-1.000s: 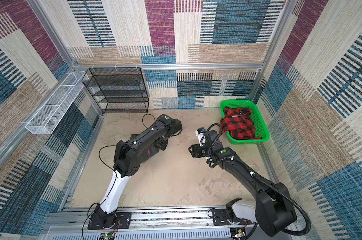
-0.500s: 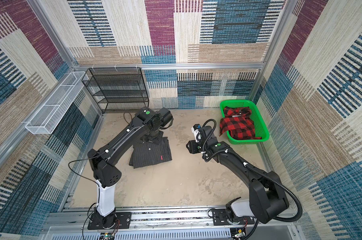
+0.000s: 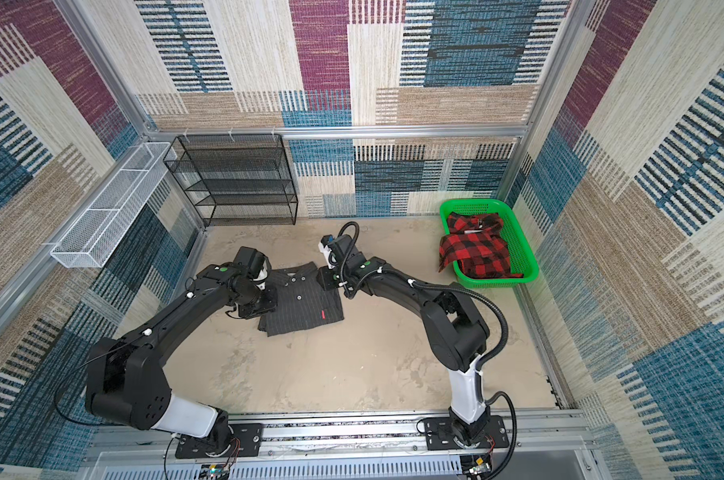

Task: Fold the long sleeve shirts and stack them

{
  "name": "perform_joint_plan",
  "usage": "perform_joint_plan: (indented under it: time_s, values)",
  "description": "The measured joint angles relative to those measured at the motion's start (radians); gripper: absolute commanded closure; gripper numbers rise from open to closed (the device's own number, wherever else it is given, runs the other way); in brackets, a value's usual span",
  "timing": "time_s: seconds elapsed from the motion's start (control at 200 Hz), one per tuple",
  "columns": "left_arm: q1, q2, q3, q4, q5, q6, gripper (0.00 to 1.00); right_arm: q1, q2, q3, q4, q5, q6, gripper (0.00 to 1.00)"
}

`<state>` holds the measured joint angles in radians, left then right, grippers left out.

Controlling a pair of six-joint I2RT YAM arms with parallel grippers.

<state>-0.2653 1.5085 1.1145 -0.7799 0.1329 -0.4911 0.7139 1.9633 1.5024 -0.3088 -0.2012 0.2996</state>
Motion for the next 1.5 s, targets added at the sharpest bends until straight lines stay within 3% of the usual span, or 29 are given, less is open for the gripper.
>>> perform_joint_plan:
  time_s: [0.321, 0.506, 0.681, 1.012, 1.172, 1.502]
  values:
    - [0.032, 0.136, -0.195, 0.306, 0.085, -0.074, 1.0, 0.018, 0.066, -0.212, 0.09, 0.018, 0.09, 0.73]
    - [0.035, 0.162, -0.259, 0.479, 0.172, -0.122, 1.0, 0.017, 0.019, -0.376, 0.287, 0.021, 0.121, 0.73]
    - [0.036, 0.15, -0.294, 0.586, 0.226, -0.146, 1.0, 0.018, -0.033, -0.435, 0.302, 0.029, 0.138, 0.73]
    - [0.032, -0.016, -0.255, 0.349, 0.224, -0.139, 0.98, 0.019, -0.128, -0.266, -0.045, 0.157, 0.091, 0.66]
    - [0.032, -0.072, -0.213, 0.281, 0.206, -0.134, 0.94, 0.019, -0.121, -0.183, -0.063, 0.148, 0.092, 0.66]
    - [0.034, -0.023, -0.224, 0.362, 0.139, -0.151, 1.0, 0.019, 0.048, -0.097, 0.029, 0.13, 0.137, 0.71]
